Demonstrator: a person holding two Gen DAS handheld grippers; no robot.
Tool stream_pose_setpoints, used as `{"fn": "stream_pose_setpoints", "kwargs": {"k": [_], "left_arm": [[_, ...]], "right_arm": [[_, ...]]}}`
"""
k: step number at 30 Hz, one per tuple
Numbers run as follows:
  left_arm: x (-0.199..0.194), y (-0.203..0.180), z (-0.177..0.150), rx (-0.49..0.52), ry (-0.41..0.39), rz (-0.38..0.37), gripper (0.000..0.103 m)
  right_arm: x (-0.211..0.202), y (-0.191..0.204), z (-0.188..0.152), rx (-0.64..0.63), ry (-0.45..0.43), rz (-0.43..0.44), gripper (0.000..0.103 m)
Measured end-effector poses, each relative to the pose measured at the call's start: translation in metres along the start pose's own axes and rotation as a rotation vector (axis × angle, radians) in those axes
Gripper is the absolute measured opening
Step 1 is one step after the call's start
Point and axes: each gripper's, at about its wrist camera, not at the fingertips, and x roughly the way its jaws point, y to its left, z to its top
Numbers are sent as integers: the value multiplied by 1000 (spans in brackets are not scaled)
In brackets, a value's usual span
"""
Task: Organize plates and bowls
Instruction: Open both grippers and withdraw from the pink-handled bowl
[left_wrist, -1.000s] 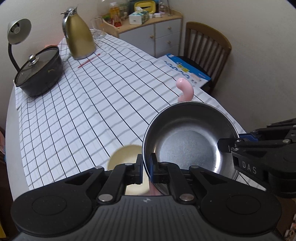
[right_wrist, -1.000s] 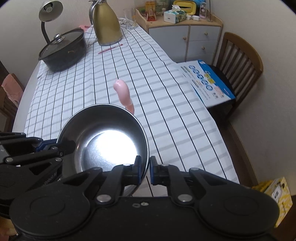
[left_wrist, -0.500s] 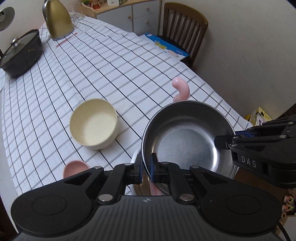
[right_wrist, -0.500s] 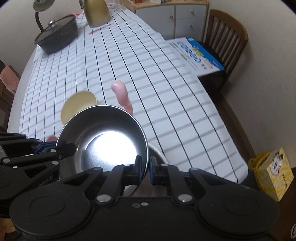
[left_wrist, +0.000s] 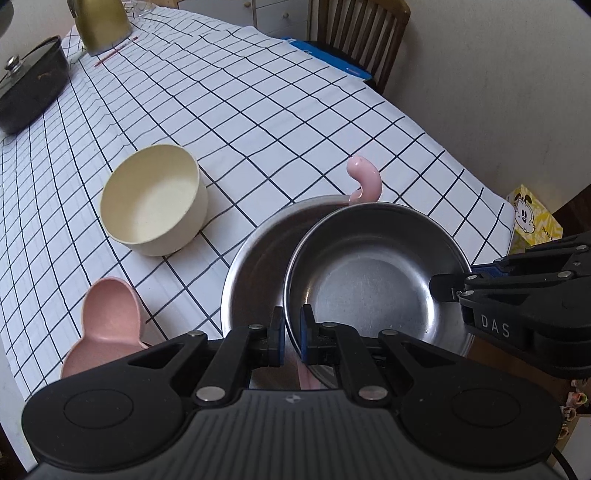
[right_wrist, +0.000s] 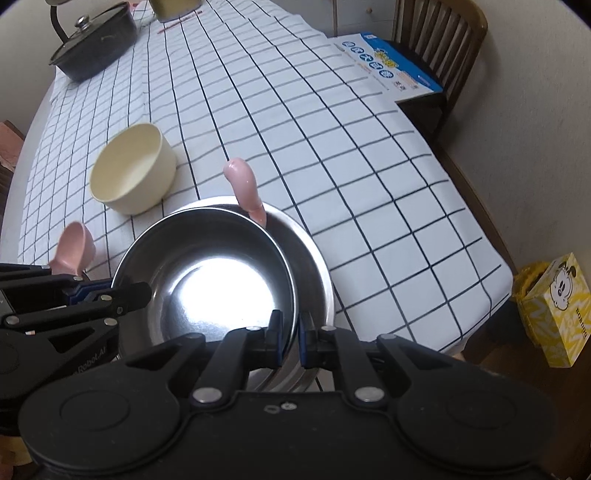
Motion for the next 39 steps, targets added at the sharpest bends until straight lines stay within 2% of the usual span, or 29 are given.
{"fn": "stream_pose_setpoints", "kwargs": {"k": [6, 25, 37, 39], "left_arm": [[9, -2, -4, 11, 2, 15, 6], [29, 16, -12, -34, 32, -10, 6], [21, 20, -13, -31, 17, -35, 7], [17, 21, -13, -31, 8, -39, 7]], "right_arm": [[10, -2, -4, 1, 12, 8, 9], [19, 6, -3, -18, 3, 7, 11], [8, 9, -4, -13, -29, 25, 21], [4, 9, -4, -14, -35, 25, 28]]}}
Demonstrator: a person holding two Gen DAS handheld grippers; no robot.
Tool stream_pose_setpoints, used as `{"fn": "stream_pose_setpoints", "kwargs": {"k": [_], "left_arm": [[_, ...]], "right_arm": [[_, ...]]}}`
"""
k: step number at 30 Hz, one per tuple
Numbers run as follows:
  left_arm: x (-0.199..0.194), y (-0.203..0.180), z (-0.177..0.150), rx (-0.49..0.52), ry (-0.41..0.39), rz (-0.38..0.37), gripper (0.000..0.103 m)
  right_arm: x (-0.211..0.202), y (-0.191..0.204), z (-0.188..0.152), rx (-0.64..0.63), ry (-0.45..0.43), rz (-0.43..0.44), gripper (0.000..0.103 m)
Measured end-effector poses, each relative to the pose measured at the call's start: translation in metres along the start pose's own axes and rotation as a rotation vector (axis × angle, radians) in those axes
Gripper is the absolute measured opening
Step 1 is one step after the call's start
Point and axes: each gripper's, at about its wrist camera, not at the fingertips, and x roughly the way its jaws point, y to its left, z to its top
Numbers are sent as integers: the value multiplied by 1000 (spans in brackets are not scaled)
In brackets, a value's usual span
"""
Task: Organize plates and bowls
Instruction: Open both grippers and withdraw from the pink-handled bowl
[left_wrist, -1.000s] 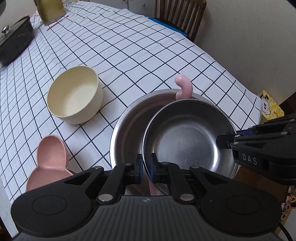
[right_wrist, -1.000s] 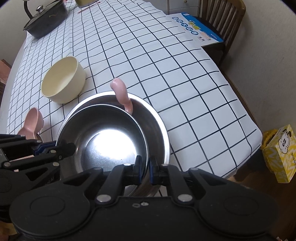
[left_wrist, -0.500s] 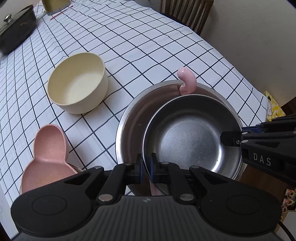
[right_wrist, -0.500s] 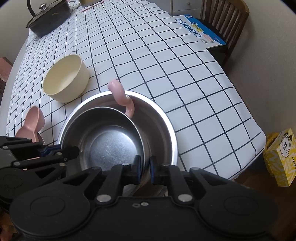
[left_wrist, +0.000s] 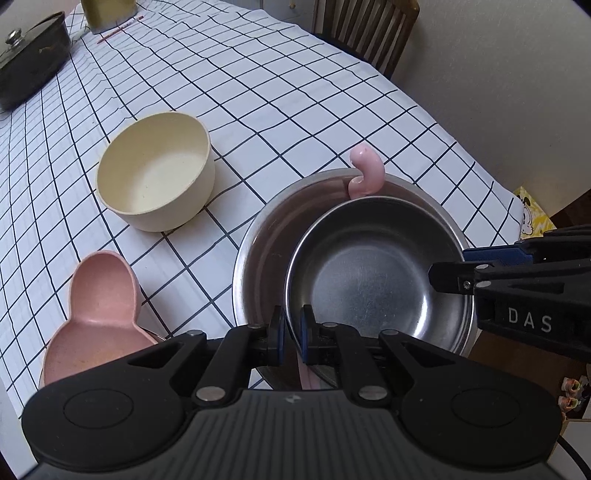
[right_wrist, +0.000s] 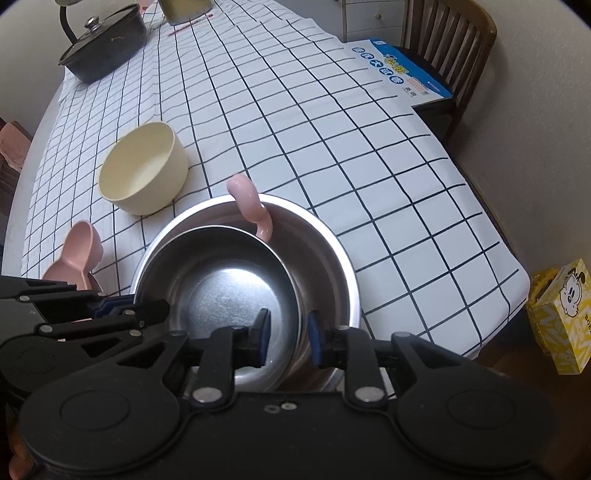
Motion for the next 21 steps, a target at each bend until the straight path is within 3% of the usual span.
{"fn": "stream_pose_setpoints", "kwargs": {"k": [15, 21], "left_arm": [[-54, 12, -5, 1, -124, -29, 8], [-76, 31, -1, -54, -172, -32, 20]], "right_arm": [[-42, 21, 2, -65, -99, 30, 47], [-63, 29, 12, -88, -159, 66, 61]]}}
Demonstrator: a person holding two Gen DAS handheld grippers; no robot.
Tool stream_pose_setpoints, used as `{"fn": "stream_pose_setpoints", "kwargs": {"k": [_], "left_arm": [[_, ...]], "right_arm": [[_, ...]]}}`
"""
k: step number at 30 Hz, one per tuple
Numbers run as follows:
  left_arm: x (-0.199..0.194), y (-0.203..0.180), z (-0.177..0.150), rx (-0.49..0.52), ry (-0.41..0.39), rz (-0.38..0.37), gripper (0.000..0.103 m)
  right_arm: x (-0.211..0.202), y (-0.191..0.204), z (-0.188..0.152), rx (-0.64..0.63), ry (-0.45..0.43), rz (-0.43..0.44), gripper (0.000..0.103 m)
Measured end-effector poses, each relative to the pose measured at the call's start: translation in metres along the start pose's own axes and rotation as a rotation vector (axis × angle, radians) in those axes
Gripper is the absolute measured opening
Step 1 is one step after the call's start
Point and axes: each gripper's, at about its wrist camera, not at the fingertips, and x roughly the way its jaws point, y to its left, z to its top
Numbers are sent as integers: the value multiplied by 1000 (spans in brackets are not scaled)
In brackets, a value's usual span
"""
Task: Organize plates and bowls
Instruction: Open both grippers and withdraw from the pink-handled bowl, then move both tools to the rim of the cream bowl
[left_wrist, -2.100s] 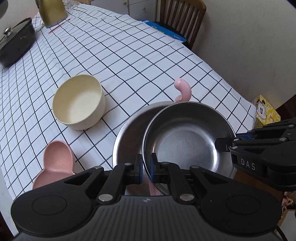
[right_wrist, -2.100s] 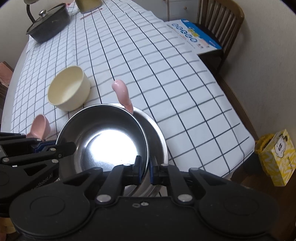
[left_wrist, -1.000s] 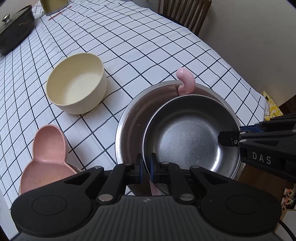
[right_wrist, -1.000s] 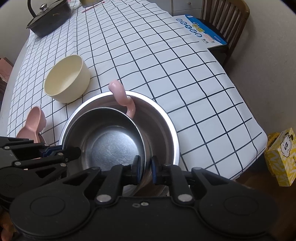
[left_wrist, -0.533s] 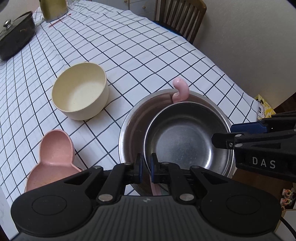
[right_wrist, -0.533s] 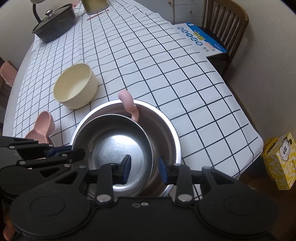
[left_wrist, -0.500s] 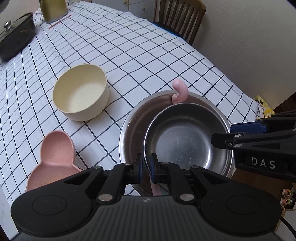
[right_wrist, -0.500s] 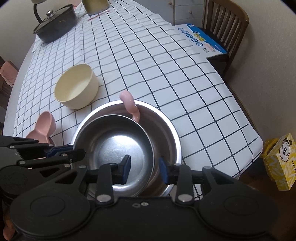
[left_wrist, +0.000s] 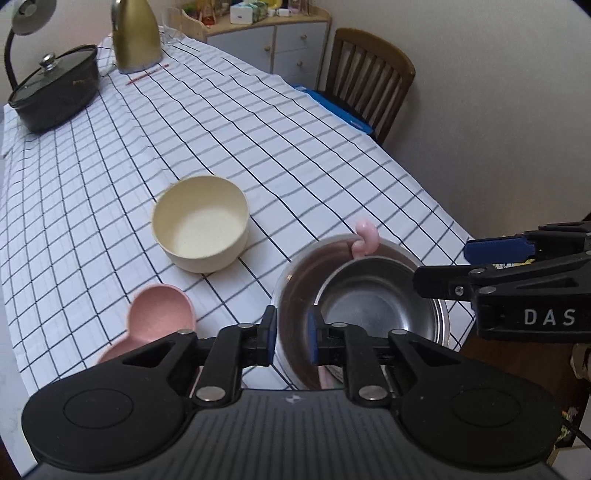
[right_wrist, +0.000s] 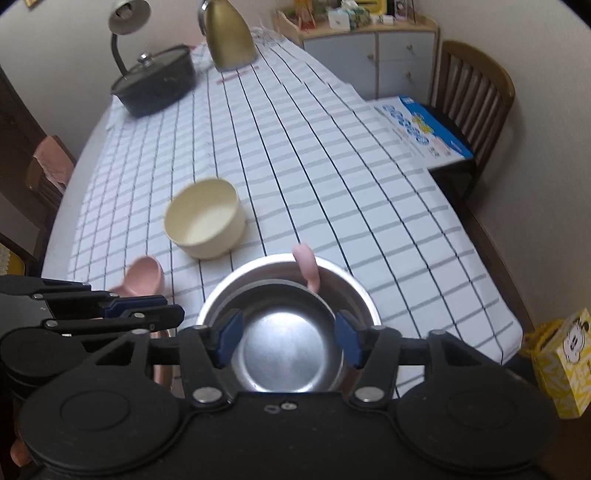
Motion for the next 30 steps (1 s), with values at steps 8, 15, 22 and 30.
{"fn": "stream_pose_setpoints", "kwargs": {"k": [8, 15, 22, 30], "left_arm": [[-26, 29, 15, -49, -97, 42, 51], [-33, 60, 32, -101, -172, 82, 66], [-10, 102, 54, -194, -174, 138, 75], [45, 133, 71, -262, -85, 173, 75]], "right_arm": [[-11, 12, 27, -45, -65, 18, 71], [-4, 31, 54, -101, -110, 39, 95], [31, 47, 85, -142, -99, 37, 99], [90, 51, 109, -135, -2, 48, 99]]}}
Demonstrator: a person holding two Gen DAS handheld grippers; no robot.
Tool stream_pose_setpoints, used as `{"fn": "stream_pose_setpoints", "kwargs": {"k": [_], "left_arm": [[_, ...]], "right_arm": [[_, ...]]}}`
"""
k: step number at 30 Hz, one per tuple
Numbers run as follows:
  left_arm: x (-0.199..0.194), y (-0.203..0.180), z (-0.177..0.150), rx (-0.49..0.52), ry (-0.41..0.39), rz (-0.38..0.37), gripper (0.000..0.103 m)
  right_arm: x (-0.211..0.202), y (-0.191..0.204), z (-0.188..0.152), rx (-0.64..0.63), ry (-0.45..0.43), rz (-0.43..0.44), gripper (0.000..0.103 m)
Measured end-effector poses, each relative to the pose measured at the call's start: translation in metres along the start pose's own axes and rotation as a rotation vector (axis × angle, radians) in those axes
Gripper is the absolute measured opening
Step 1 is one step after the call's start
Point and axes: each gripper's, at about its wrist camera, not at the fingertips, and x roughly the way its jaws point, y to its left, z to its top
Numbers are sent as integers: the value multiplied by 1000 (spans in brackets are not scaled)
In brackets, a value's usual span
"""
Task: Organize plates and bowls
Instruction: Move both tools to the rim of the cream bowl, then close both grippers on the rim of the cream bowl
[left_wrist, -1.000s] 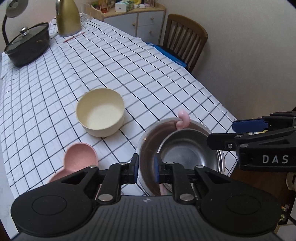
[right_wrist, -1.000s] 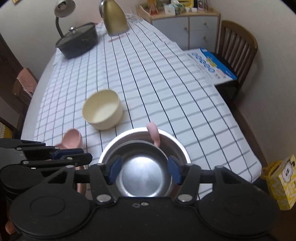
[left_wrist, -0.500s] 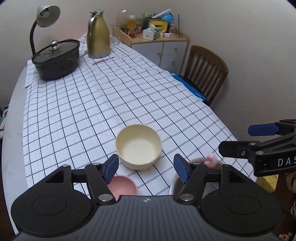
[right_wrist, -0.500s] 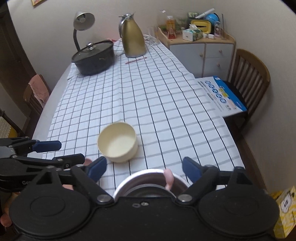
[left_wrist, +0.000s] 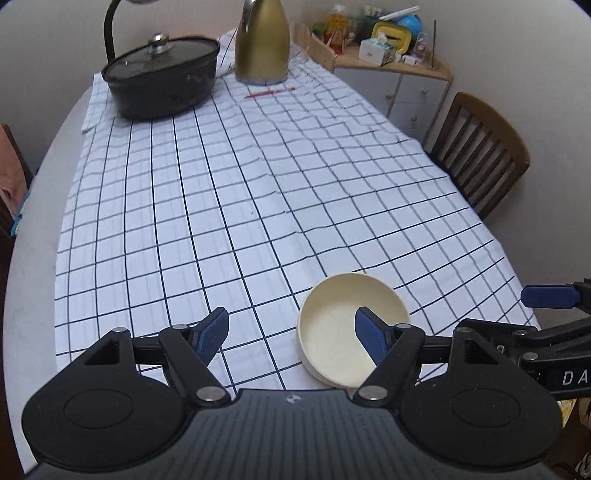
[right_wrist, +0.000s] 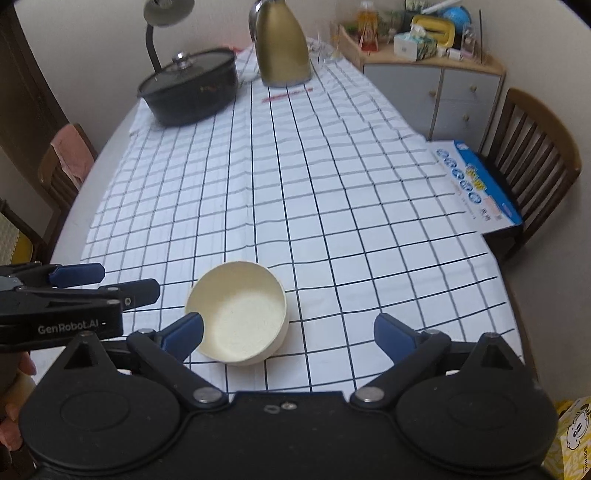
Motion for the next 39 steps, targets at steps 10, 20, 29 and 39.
{"fn": "stream_pose_setpoints", "kwargs": {"k": [10, 20, 29, 39], "left_arm": [[68, 1, -12, -35, 105, 44, 75], [92, 3, -16, -54, 152, 70, 69], [101, -4, -20, -44, 191, 55, 34], [99, -14, -23, -8, 195, 40, 9]], "right_arm": [[67, -5, 7, 11, 108, -8, 93], [101, -1, 1, -23, 171, -2, 72], [113, 6, -3, -45, 205, 8, 48], [113, 7, -3, -27, 202, 5, 21]]}}
